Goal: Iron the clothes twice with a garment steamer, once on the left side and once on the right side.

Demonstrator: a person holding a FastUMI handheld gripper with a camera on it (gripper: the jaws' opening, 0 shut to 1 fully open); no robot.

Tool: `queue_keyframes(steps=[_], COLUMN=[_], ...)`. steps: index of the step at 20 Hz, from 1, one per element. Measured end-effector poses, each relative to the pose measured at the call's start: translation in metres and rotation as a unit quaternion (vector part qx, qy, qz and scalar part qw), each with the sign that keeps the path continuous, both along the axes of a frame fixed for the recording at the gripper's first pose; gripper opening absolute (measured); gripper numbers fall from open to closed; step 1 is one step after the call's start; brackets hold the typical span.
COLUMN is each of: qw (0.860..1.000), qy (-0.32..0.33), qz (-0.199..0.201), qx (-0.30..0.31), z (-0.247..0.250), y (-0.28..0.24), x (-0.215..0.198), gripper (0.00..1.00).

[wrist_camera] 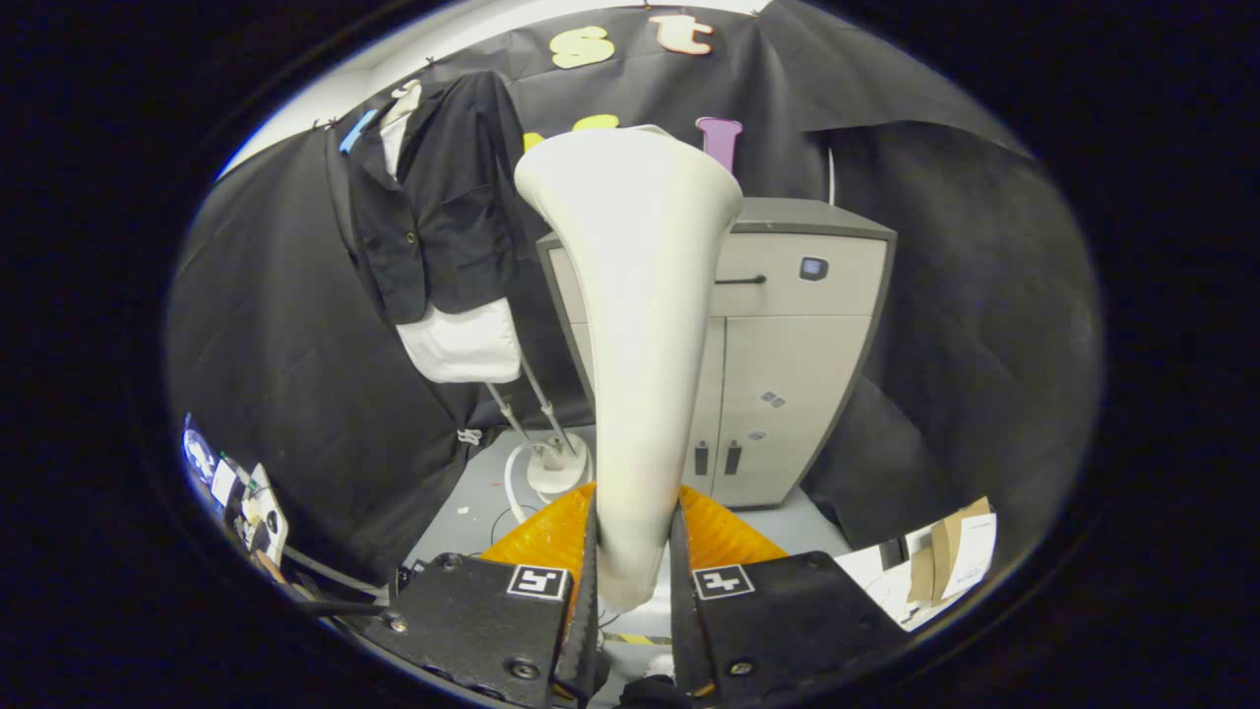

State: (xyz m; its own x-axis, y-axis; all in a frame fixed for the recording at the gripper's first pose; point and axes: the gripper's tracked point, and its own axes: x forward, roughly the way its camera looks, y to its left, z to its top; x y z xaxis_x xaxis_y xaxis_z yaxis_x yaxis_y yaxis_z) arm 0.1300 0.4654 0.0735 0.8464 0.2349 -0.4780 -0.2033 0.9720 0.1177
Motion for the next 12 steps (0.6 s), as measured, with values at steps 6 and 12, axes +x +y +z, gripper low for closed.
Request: queue_keyframes(steps=[6, 12], qw=[0.999, 0.998], qy=[-0.005, -0.006], qz=[-0.048, -0.060], qx=[0.020, 0.027], z=[0.0011, -0.0011], y=[-0.0048, -0.0083], x=[-0.0022, -0.0057], gripper=[0.33, 0.33])
